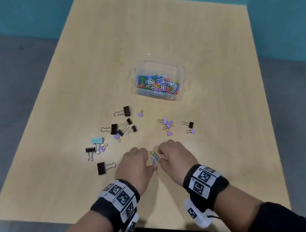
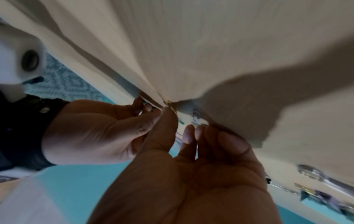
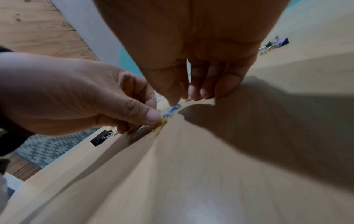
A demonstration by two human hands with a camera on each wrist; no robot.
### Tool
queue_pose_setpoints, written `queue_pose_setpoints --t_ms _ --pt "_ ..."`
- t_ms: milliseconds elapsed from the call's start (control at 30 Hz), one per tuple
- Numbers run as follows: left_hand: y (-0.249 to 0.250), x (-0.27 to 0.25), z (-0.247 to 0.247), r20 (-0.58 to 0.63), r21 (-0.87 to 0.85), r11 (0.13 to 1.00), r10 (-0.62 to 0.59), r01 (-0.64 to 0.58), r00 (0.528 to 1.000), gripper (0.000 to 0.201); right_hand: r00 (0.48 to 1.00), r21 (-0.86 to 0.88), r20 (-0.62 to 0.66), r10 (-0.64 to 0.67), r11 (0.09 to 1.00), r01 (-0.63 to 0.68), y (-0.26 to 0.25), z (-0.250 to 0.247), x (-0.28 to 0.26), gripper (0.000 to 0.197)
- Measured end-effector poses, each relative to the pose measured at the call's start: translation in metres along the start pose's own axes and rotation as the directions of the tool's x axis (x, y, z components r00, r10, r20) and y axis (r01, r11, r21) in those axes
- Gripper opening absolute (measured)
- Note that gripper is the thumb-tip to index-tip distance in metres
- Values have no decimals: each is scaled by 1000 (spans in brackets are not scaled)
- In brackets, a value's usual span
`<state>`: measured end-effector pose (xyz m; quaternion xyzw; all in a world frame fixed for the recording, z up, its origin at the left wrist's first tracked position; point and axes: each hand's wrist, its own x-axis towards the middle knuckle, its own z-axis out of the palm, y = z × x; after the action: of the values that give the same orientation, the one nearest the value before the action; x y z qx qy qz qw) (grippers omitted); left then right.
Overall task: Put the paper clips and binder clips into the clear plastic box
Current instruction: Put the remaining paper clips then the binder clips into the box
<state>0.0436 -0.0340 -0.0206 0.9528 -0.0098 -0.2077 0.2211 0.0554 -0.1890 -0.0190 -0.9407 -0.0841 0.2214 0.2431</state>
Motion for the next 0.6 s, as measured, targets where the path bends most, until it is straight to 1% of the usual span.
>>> queue_pose_setpoints --t_ms 33,133,167,267,400,500,567,600 --pt "-2 -2 -1 -11 2 1000 -13 13 1000 31 1000 -9 -8 14 1000 -15 -4 -1 1 14" --pt "-11 -10 -5 -19 39 999 -26 27 999 30 998 -37 -11 64 997 -64 -15 -1 6 26" --pt "-13 -12 -5 -19 46 999 -20 21 1000 28 997 -51 -13 70 996 -70 -18 0 7 26" --pt "-16 -13 -3 -34 56 998 2 0 999 23 997 -79 -13 75 994 -76 -24 2 11 17" --pt "-14 -11 1 -18 67 997 33 -32 999 19 994 -125 29 104 987 -100 -24 0 13 15" --pt "-11 -11 1 -5 72 996 46 -45 999 12 992 -180 57 113 978 -101 -26 -2 13 8" --pt "-11 -12 0 3 117 991 65 -65 998 9 991 -216 73 110 972 -92 -30 -3 13 6" --pt "-9 -12 0 10 148 986 82 -83 997 11 991 -229 80 107 970 -86 -30 -3 13 7"
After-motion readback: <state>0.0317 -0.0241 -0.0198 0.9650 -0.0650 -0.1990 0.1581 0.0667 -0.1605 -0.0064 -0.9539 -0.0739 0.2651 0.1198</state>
